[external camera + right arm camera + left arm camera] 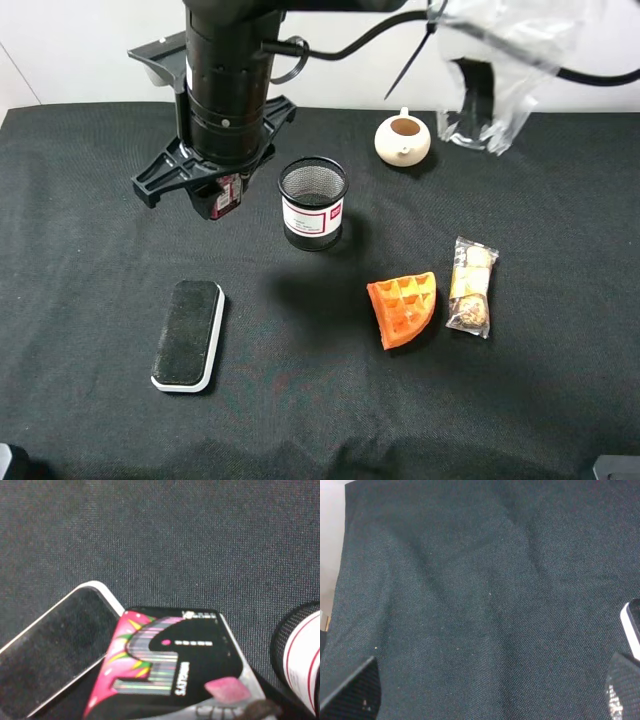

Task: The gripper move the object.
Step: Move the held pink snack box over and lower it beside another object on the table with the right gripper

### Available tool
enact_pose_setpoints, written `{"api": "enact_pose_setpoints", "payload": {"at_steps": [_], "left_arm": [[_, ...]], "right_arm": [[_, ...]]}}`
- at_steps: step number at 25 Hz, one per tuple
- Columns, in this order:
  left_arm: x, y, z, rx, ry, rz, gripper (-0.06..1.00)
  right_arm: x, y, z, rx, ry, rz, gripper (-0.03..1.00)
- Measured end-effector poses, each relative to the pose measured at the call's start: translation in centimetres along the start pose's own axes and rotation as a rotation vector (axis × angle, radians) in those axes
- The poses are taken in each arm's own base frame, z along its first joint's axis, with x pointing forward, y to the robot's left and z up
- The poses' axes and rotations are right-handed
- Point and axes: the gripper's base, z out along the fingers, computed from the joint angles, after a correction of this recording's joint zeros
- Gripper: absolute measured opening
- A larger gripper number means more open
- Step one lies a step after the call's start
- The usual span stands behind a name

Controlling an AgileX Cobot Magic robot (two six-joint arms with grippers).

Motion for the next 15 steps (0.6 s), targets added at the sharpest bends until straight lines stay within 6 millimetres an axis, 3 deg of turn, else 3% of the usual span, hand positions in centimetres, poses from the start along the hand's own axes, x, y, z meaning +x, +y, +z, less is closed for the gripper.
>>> {"api": "enact_pose_setpoints", "payload": {"at_steps": [9,15], "left_arm": [[0.0,0.0,0.0,0.000,0.000,0.000,0.95],[0.0,0.0,0.0,0.000,0.000,0.000,0.95]], "right_arm": [[-2.5,-1.4,2.1,0.009,-0.039,-0.001,0.34],[-3.0,-3.2,4.1,0.020,-0.031,0.011,0.34]]}}
